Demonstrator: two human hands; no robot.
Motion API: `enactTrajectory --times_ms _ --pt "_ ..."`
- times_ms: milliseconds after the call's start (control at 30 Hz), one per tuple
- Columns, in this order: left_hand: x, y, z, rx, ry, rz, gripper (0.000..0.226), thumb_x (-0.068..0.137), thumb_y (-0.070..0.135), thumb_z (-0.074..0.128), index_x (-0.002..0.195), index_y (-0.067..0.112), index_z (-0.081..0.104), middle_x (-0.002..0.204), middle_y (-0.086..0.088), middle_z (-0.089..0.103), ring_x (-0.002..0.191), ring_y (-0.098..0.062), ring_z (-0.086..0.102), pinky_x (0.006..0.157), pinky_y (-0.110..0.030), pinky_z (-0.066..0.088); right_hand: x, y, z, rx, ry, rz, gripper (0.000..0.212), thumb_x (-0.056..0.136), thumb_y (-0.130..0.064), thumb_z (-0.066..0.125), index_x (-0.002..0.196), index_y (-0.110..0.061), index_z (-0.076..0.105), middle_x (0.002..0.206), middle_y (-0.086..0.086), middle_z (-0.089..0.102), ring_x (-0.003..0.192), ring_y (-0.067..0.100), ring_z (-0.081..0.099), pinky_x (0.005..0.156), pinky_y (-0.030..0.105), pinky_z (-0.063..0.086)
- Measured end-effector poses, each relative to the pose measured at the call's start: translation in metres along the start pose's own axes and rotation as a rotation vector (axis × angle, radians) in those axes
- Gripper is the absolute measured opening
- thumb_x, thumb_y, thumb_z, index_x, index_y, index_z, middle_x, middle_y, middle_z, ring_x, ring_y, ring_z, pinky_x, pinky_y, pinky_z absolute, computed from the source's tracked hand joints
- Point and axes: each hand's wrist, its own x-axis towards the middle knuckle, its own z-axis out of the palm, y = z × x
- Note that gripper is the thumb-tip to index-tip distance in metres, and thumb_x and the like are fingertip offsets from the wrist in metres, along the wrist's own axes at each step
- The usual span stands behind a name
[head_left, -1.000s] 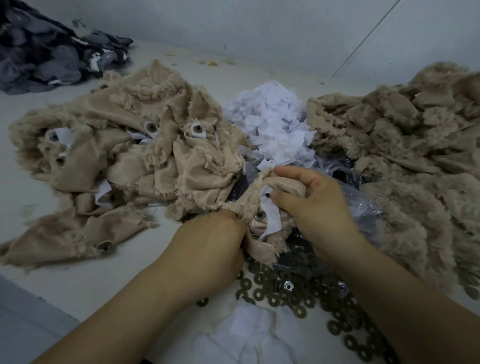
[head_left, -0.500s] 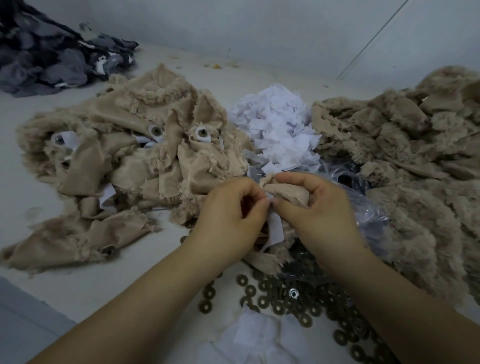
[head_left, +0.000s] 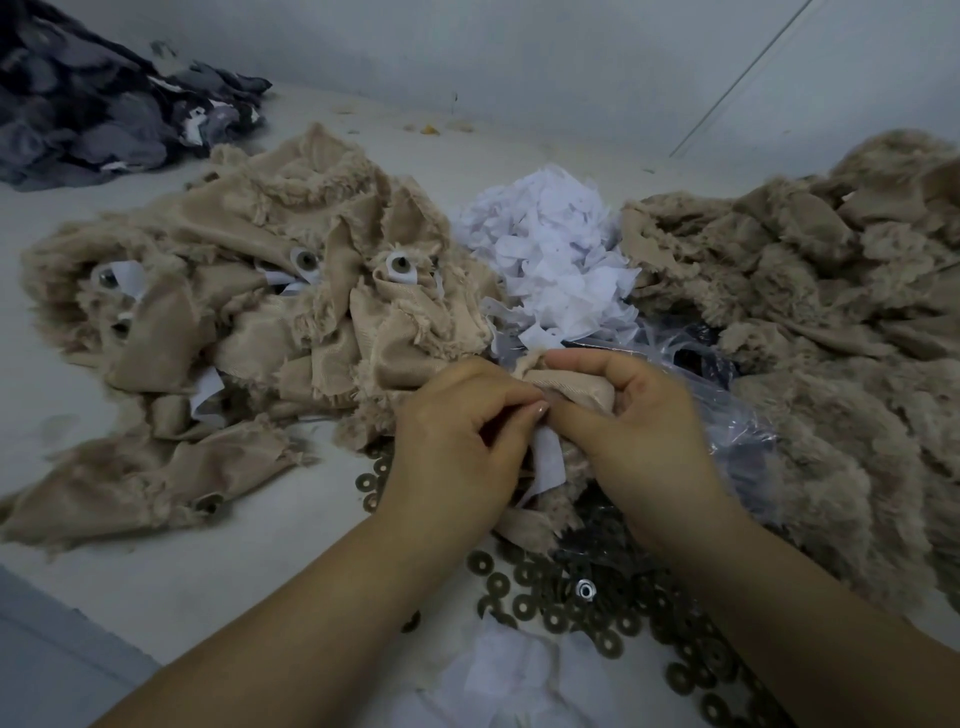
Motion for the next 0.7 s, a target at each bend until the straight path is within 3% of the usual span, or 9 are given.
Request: enactTrajectory --times_ms 133,333,467,700 --pt "-0.001 -0.003 0.001 0.023 -0.015 0.045 0.01 0.083 0.002 0.073 0.091 0.008 0.077 0.086 -0.001 0.07 0.082 -0.003 0.061 0.08 -0.009 0.045 0.002 0.001 -0.002 0.075 0.001 0.07 0.025 0.082 -0.003 0.078 0.102 -0.017 0.074 0.095 0.002 0.078 0.088 0.017 0.075 0.071 0.026 0.06" --pt "0.004 -0.003 -0.004 -0.226 -0.03 -0.262 0.03 0.076 0.003 0.081 0.079 0.032 0.074 0.077 0.011 0.071 0.074 -0.003 0.067 0.069 -0.014 0.053 0.001 0.004 0.0 0.106 -0.067 0.106 0.021 0.089 -0.007 0.071 0.106 -0.018 0.073 0.102 0.004 0.077 0.097 0.021 0.074 0.083 0.037 0.061" --pt "0.005 -0.009 -0.004 -0.365 -0.088 -0.381 0.022 0.074 0.004 0.083 0.078 0.024 0.076 0.078 0.005 0.074 0.067 -0.009 0.07 0.064 -0.023 0.057 0.0 0.005 0.0 0.09 -0.09 0.073 0.017 0.09 -0.008 0.07 0.102 -0.018 0.075 0.103 0.005 0.077 0.1 0.021 0.073 0.087 0.039 0.059" --pt "0.005 -0.012 -0.002 -0.377 -0.13 -0.347 0.016 0.073 0.003 0.083 0.074 0.018 0.076 0.075 0.003 0.073 0.067 -0.01 0.07 0.064 -0.023 0.057 -0.003 0.002 0.002 0.003 -0.091 0.013 0.017 0.091 -0.008 0.069 0.102 -0.019 0.075 0.1 -0.001 0.077 0.099 0.014 0.073 0.086 0.032 0.059"
